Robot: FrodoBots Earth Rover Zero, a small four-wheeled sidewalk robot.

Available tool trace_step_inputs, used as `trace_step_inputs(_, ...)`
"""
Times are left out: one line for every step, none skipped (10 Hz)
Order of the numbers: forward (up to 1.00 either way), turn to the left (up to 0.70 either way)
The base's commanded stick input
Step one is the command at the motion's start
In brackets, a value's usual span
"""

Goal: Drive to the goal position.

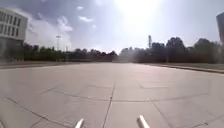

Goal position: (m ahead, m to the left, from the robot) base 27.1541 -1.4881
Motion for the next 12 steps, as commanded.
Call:
trace_step_inputs(0.70,0.00)
trace_step_inputs(0.70,0.00)
trace_step_inputs(0.70,0.00)
trace_step_inputs(0.70,0.00)
trace_step_inputs(0.70,0.00)
trace_step_inputs(0.70,0.00)
trace_step_inputs(0.70,0.00)
trace_step_inputs(0.70,0.00)
trace_step_inputs(0.70,0.00)
trace_step_inputs(0.70,0.00)
trace_step_inputs(0.70,0.00)
trace_step_inputs(0.70,0.00)
